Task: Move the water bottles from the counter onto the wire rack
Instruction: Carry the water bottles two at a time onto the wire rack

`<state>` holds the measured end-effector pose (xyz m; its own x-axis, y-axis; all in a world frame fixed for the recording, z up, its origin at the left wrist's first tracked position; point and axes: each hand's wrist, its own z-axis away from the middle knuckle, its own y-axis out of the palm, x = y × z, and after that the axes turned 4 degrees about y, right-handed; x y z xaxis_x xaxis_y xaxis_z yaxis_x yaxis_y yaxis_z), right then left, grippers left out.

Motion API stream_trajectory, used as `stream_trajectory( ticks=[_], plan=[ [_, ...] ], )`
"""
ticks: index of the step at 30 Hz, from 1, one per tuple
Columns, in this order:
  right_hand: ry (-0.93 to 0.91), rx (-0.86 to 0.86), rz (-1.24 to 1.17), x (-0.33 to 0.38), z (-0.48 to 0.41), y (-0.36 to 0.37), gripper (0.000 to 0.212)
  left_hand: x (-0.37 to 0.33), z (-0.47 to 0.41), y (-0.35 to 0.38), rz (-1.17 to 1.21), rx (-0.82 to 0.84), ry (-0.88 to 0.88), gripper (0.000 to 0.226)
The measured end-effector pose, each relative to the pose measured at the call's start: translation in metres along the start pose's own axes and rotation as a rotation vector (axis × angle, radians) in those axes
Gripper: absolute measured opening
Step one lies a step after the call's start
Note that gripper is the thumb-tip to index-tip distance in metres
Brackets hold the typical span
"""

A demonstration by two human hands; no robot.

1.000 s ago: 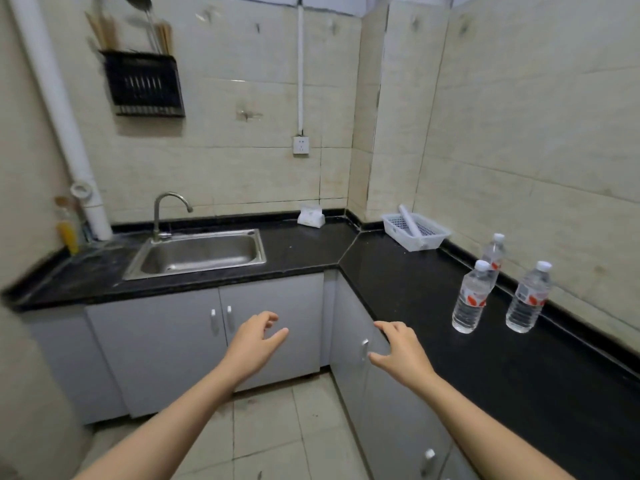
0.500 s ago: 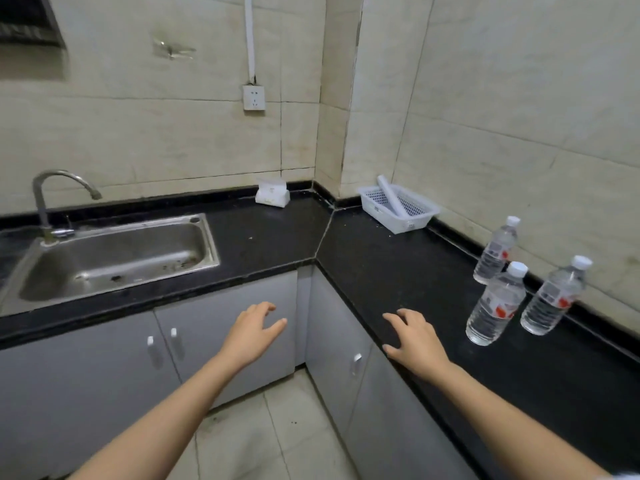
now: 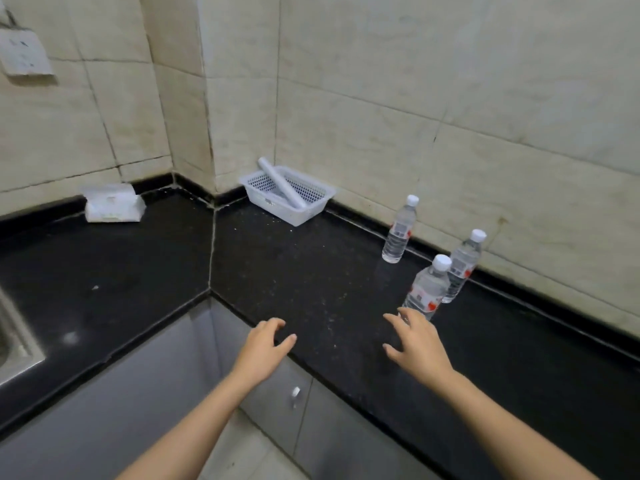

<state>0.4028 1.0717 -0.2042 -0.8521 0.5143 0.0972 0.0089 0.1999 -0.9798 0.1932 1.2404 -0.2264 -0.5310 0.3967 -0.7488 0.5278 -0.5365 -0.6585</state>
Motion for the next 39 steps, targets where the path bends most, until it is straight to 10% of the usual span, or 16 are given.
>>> stream_trajectory(
  ticks=[8,17,39],
  plan=[
    [0.289,-0.425,-0.297,-0.062,-0.081,-0.032,0.065,-0.056,-0.12,0.009,-0.061,0.024,0.142,0.042],
    [0.67,-0.173,-0.646,-0.089,-0.108,0.01,0.093,-0.086,-0.199,0.056,-0.013,0.147,0.151,0.041],
    [1.069,-0.03,-0.473,-0.094,-0.164,0.015,0.064,-0.189,-0.387,0.16,0.049,0.267,0.296,0.09]
  ],
)
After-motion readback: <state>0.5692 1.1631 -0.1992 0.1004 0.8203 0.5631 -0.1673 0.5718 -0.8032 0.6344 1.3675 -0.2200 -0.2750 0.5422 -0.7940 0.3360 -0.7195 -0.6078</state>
